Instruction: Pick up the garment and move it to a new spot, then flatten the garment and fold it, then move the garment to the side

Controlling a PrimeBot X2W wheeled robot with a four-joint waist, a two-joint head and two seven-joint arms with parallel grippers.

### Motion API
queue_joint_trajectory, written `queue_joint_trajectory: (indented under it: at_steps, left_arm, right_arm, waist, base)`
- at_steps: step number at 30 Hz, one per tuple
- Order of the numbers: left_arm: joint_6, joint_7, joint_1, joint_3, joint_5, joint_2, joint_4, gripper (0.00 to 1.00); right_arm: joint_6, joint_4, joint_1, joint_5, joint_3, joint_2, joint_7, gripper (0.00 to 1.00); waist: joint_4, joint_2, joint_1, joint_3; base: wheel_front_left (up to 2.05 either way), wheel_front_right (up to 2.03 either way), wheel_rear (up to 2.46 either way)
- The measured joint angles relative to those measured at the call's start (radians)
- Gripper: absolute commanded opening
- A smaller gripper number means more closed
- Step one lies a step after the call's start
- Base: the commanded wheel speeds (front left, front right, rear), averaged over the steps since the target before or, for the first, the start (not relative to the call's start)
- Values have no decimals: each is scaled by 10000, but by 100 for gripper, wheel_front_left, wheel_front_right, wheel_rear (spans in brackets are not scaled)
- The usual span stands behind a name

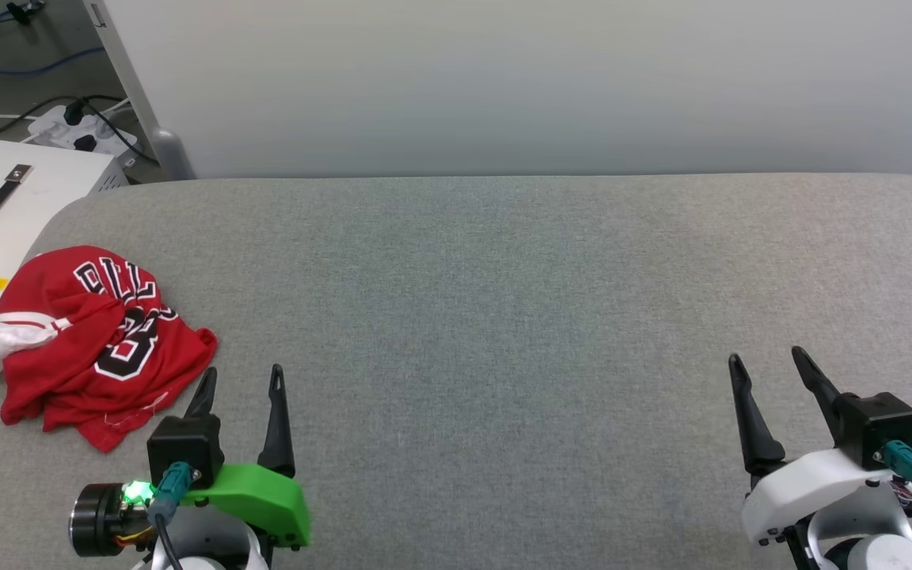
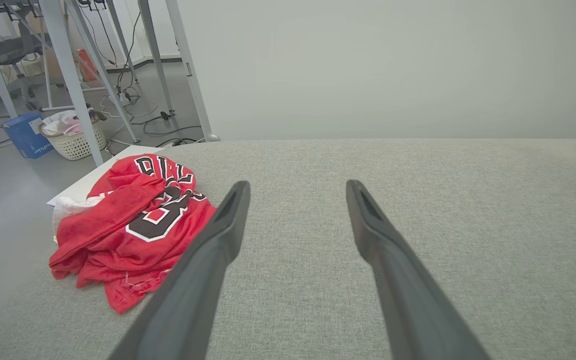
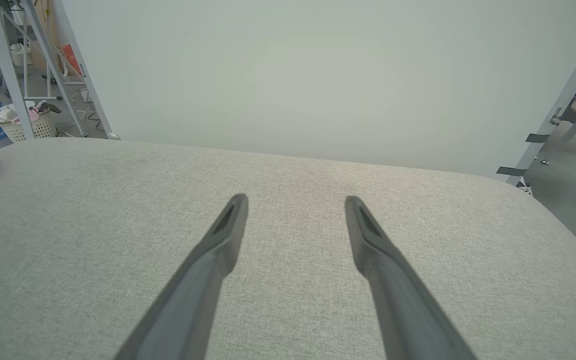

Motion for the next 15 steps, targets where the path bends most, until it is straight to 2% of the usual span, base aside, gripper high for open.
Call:
queue_joint_trajectory:
  at_steps: [15]
  left_arm:
    - [33,-270,-6,-92,-140,0,0,100]
  right_arm:
    - [0,-201,28,274,-79,0,-288,100]
  waist:
    - [-6,0,0,18]
  base:
    - [0,0,0]
